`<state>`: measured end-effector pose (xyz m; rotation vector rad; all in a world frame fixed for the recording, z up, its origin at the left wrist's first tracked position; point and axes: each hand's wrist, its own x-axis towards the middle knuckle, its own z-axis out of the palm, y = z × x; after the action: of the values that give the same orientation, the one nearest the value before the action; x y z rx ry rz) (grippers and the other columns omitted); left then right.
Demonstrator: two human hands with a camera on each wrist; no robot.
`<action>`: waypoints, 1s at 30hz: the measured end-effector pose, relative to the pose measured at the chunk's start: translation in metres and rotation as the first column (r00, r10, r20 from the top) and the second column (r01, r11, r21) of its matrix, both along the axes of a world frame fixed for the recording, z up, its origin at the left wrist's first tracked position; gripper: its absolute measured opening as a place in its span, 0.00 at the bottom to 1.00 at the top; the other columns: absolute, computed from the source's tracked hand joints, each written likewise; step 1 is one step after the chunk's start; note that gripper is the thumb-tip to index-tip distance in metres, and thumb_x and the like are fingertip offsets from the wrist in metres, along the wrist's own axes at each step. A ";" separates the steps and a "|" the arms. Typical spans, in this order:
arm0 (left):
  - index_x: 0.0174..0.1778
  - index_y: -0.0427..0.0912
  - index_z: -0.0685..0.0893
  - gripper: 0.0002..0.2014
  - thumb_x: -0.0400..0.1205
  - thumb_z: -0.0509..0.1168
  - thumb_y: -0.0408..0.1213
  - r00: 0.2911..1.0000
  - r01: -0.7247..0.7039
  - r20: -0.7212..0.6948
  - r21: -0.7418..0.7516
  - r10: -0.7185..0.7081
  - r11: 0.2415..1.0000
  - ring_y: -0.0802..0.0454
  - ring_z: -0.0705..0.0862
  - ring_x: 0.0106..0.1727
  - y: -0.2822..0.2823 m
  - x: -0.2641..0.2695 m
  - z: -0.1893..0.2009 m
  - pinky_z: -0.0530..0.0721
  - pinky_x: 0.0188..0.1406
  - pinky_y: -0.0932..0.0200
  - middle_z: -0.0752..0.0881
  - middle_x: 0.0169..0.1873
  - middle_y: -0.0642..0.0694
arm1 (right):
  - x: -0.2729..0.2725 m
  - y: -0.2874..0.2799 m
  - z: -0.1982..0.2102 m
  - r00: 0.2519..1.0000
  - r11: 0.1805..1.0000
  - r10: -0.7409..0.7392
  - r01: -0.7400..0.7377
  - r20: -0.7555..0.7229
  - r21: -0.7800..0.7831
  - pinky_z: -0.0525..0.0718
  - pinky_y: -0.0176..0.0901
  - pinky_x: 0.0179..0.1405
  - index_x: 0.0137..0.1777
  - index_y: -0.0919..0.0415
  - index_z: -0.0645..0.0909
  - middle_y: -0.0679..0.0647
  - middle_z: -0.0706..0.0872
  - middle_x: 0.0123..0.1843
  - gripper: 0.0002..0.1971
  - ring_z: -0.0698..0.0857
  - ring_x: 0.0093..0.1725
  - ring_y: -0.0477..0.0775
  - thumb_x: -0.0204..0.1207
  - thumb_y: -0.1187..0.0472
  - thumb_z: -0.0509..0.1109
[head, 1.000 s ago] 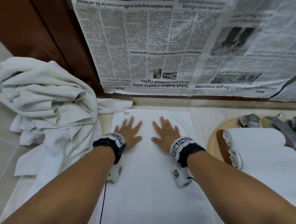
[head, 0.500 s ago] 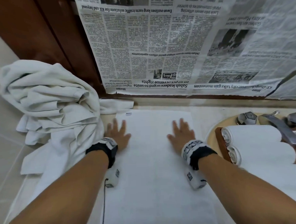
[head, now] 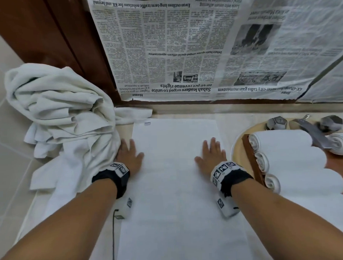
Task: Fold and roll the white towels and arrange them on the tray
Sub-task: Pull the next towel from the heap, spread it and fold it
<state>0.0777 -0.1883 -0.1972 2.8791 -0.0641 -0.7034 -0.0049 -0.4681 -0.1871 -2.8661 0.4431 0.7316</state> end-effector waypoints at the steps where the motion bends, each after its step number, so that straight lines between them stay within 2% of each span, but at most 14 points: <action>1: 0.87 0.43 0.38 0.37 0.89 0.48 0.55 0.999 -0.005 0.044 -0.041 0.007 0.999 0.35 0.41 0.86 -0.003 -0.003 0.005 0.47 0.84 0.43 0.36 0.85 0.35 | -0.002 0.007 0.006 0.999 0.999 0.046 -0.046 0.015 0.010 0.41 0.60 0.86 0.87 0.59 0.33 0.61 0.26 0.86 0.38 0.33 0.87 0.62 0.88 0.43 0.49; 4: 0.87 0.44 0.40 0.35 0.90 0.49 0.53 0.978 0.201 0.104 -0.262 -0.180 0.944 0.37 0.40 0.86 -0.034 -0.028 0.020 0.45 0.83 0.43 0.36 0.85 0.38 | -0.019 0.045 0.013 0.974 0.960 0.225 -0.225 0.022 0.166 0.40 0.58 0.84 0.87 0.60 0.34 0.59 0.25 0.86 0.39 0.32 0.86 0.61 0.89 0.44 0.52; 6: 0.87 0.49 0.41 0.40 0.84 0.42 0.68 0.897 0.404 -0.051 -0.311 -0.440 0.860 0.43 0.35 0.86 -0.042 -0.052 0.017 0.41 0.83 0.43 0.35 0.85 0.44 | -0.038 0.055 0.001 0.955 0.934 0.297 -0.285 -0.022 0.216 0.40 0.59 0.84 0.88 0.57 0.35 0.57 0.26 0.86 0.39 0.32 0.87 0.60 0.88 0.43 0.53; 8: 0.86 0.53 0.40 0.56 0.65 0.31 0.83 0.827 0.517 -0.144 -0.186 -0.544 0.835 0.47 0.31 0.84 -0.024 -0.061 0.008 0.39 0.82 0.40 0.30 0.83 0.49 | -0.051 0.036 -0.010 0.967 0.955 0.252 -0.242 -0.044 0.170 0.39 0.61 0.84 0.88 0.54 0.33 0.55 0.25 0.86 0.39 0.32 0.86 0.60 0.88 0.41 0.52; 9: 0.86 0.52 0.40 0.57 0.64 0.31 0.84 0.864 0.469 -0.132 -0.139 -0.485 0.872 0.46 0.31 0.84 -0.009 -0.058 0.003 0.40 0.82 0.39 0.29 0.83 0.50 | -0.054 0.020 -0.012 0.981 0.974 0.188 -0.181 -0.047 0.137 0.39 0.61 0.84 0.87 0.54 0.32 0.55 0.25 0.86 0.39 0.32 0.86 0.60 0.88 0.41 0.51; 10: 0.87 0.51 0.40 0.51 0.72 0.37 0.79 0.924 0.353 -0.110 -0.115 -0.366 0.928 0.45 0.33 0.85 0.005 -0.052 0.000 0.42 0.82 0.39 0.30 0.83 0.48 | -0.055 0.005 -0.012 0.992 0.988 0.113 -0.107 -0.051 0.111 0.40 0.61 0.84 0.87 0.54 0.32 0.55 0.25 0.86 0.39 0.32 0.86 0.60 0.88 0.41 0.51; 12: 0.87 0.48 0.41 0.37 0.88 0.46 0.60 0.987 0.131 -0.077 -0.101 -0.139 0.986 0.41 0.36 0.86 0.020 -0.043 0.001 0.43 0.84 0.39 0.34 0.85 0.45 | -0.053 -0.009 -0.002 0.999 0.996 -0.006 0.011 -0.053 0.092 0.42 0.61 0.85 0.87 0.58 0.33 0.58 0.26 0.86 0.40 0.33 0.87 0.61 0.88 0.41 0.51; 13: 0.87 0.47 0.42 0.34 0.89 0.47 0.56 0.992 0.111 -0.058 -0.086 -0.116 0.990 0.41 0.38 0.86 0.016 -0.044 0.004 0.43 0.84 0.39 0.35 0.86 0.45 | -0.053 -0.004 0.004 0.999 0.995 -0.019 0.023 -0.040 0.097 0.42 0.61 0.85 0.87 0.60 0.34 0.59 0.27 0.86 0.40 0.33 0.87 0.62 0.88 0.42 0.51; 16: 0.87 0.48 0.42 0.36 0.86 0.42 0.60 0.942 0.336 0.039 -0.163 -0.334 0.928 0.43 0.38 0.87 -0.028 -0.071 0.016 0.42 0.83 0.41 0.36 0.86 0.45 | -0.054 0.039 0.017 0.995 0.973 0.095 -0.097 0.016 0.211 0.40 0.60 0.84 0.87 0.60 0.35 0.59 0.25 0.86 0.39 0.31 0.86 0.61 0.89 0.44 0.53; 18: 0.87 0.48 0.42 0.34 0.88 0.45 0.59 0.885 0.431 -0.052 -0.284 -0.463 0.856 0.46 0.37 0.86 -0.046 -0.093 0.016 0.40 0.83 0.45 0.36 0.86 0.47 | -0.063 0.058 0.011 0.984 0.943 0.173 -0.155 -0.035 0.295 0.40 0.60 0.84 0.88 0.59 0.35 0.58 0.27 0.86 0.39 0.31 0.86 0.61 0.89 0.45 0.54; 21: 0.87 0.46 0.40 0.35 0.89 0.46 0.57 0.906 0.391 -0.114 -0.138 -0.407 0.910 0.41 0.37 0.86 -0.017 -0.089 0.003 0.46 0.82 0.43 0.34 0.85 0.44 | -0.082 0.036 -0.003 0.980 0.958 0.174 -0.147 -0.094 0.246 0.38 0.61 0.83 0.87 0.57 0.33 0.55 0.25 0.86 0.39 0.31 0.86 0.60 0.89 0.45 0.53; 25: 0.87 0.44 0.39 0.35 0.89 0.44 0.56 0.990 0.096 -0.103 -0.022 -0.098 0.995 0.40 0.38 0.86 0.028 -0.079 0.002 0.45 0.83 0.40 0.33 0.85 0.43 | -0.099 -0.002 0.004 0.996 0.983 -0.046 0.058 -0.072 0.173 0.39 0.61 0.84 0.87 0.59 0.33 0.60 0.24 0.85 0.41 0.30 0.86 0.62 0.88 0.43 0.54; 27: 0.87 0.44 0.39 0.36 0.89 0.44 0.58 0.984 0.177 -0.023 -0.008 -0.177 0.984 0.39 0.39 0.87 0.008 -0.098 0.011 0.46 0.83 0.39 0.34 0.85 0.42 | -0.102 0.021 0.014 1.000 0.976 0.003 0.002 -0.026 0.219 0.38 0.60 0.84 0.87 0.60 0.34 0.61 0.24 0.85 0.41 0.29 0.85 0.63 0.88 0.43 0.54; 30: 0.87 0.47 0.39 0.37 0.87 0.42 0.62 0.899 0.410 -0.070 -0.213 -0.433 0.887 0.43 0.35 0.86 -0.032 -0.139 0.018 0.43 0.83 0.41 0.32 0.85 0.45 | -0.116 0.063 0.014 0.974 0.921 0.226 -0.203 -0.031 0.333 0.39 0.60 0.84 0.88 0.59 0.36 0.57 0.26 0.86 0.39 0.30 0.86 0.61 0.88 0.44 0.55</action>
<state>-0.0612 -0.2202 -0.1791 2.6482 -0.7238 -0.8784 -0.1209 -0.4048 -0.1736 -2.6019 0.0056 0.8511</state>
